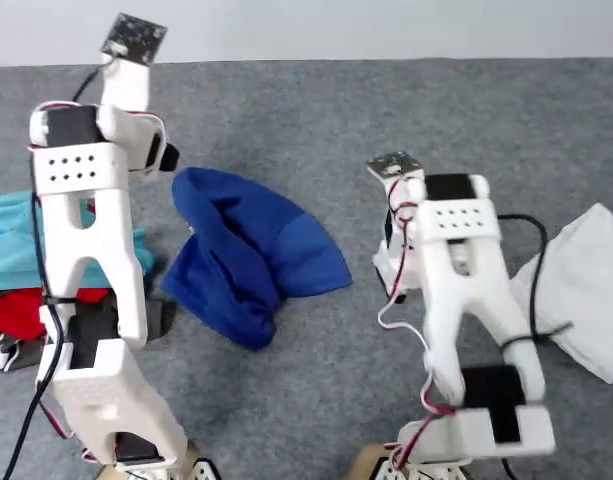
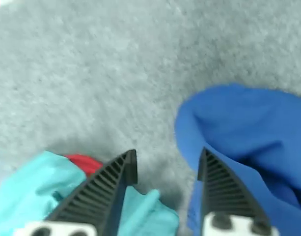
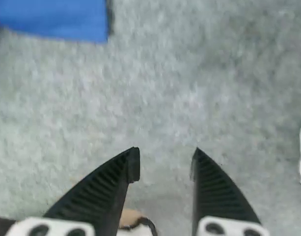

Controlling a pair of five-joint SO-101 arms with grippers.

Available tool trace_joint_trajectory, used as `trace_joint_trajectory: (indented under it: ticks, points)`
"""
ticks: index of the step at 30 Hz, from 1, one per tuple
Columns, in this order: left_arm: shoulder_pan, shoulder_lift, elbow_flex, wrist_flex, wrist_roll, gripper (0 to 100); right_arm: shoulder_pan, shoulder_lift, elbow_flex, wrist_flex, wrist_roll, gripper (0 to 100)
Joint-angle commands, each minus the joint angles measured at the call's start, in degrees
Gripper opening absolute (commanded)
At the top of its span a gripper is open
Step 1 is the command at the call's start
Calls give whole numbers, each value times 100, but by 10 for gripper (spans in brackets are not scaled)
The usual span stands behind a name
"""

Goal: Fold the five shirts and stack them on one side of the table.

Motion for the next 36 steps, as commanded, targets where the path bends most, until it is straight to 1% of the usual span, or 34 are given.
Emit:
trace_joint_trajectory:
  ticks: [1, 3, 7, 9, 15, 21, 26, 36]
  points:
    - [-26, -70, -532, 246, -281, 209, -277, 532, -844, -110, -325, 197]
    - [-35, -70, -699, 422, -352, 200, -479, 954, -1275, -66, -378, 197]
    - [-35, -70, -963, 774, -703, 141, -787, 1710, -2075, -66, -448, 197]
    - [-35, -70, -989, 862, -738, 120, -901, 2062, -2409, -66, -448, 197]
    - [-35, -26, -954, 1116, -730, 119, -1182, 2949, -3244, 101, -448, 197]
    - [-26, -26, -963, 1125, -730, 120, -1420, 3547, -3921, 145, -440, 197]
    - [-26, -26, -954, 1134, -730, 120, -1719, 3820, -4334, 585, -440, 198]
    - [-18, -18, -954, 1108, -738, 120, -1859, 4734, -4607, 681, -448, 195]
